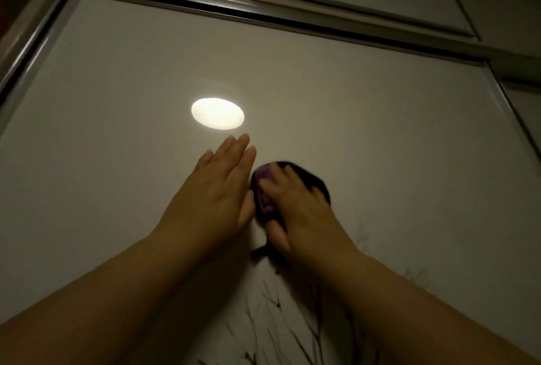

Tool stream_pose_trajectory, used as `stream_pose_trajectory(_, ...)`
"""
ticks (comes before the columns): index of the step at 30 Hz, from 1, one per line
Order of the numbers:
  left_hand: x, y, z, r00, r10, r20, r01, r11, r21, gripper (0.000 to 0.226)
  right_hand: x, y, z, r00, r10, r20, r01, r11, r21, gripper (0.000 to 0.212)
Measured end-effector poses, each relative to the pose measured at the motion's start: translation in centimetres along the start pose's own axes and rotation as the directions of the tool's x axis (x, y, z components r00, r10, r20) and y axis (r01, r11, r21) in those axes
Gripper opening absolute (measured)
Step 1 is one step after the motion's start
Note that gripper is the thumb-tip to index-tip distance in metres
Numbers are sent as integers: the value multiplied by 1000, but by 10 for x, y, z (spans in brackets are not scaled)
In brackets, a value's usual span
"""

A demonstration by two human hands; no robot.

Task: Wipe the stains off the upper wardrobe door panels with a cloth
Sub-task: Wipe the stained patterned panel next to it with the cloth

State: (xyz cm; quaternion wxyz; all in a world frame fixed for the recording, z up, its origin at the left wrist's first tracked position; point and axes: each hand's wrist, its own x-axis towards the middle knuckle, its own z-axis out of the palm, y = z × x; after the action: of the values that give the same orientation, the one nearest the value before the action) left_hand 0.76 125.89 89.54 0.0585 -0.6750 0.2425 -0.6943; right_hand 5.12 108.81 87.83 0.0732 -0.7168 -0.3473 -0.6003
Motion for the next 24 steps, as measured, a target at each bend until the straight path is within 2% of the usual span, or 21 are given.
stream_pose_trajectory(2, 7, 18, 7, 1000, -20, 11, 20, 1000, -1, 60, -32, 23, -10, 991, -103, 80, 105, 994, -17, 66)
stream_pose_trajectory(3, 11, 27, 11, 1000, -23, 21, 23, 1000, 5, 61, -45, 41, -19, 989, -105, 100, 107, 994, -19, 67)
stream_pose_trajectory(5, 16, 45, 17, 999, -24, 40, 23, 1000, 15, 61, -64, 82, -43, 995, -19, 94, 21, 999, -24, 68)
stream_pose_trajectory(8, 21, 65, 23, 998, -29, 54, 27, 999, 39, 61, -64, 133, -77, 988, 151, -11, -152, 988, -25, 64)
stream_pose_trajectory(10, 25, 75, 29, 997, -34, 63, 31, 998, 59, 60, -43, 150, -86, 965, 255, -60, -256, 967, -12, 61)
stream_pose_trajectory(12, 28, 83, 35, 996, -50, 75, 46, 997, 64, 60, -19, 151, -85, 951, 292, -96, -294, 956, -3, 59)
stream_pose_trajectory(15, 32, 92, 40, 992, -75, 99, 68, 995, 77, 61, -10, 141, -74, 968, 236, -87, -235, 972, 14, 60)
stream_pose_trajectory(20, 36, 105, 46, 982, -127, 140, 115, 989, 92, 66, -72, 147, -79, 995, -46, 86, 46, 999, 8, 65)
stream_pose_trajectory(22, 38, 109, 49, 982, -112, 151, 97, 990, 102, 63, -92, 165, -87, 992, -45, 115, 45, 999, 7, 68)
stream_pose_trajectory(24, 40, 112, 53, 980, -110, 167, 93, 990, 105, 62, -98, 188, -100, 998, 28, 53, -28, 1000, 0, 68)
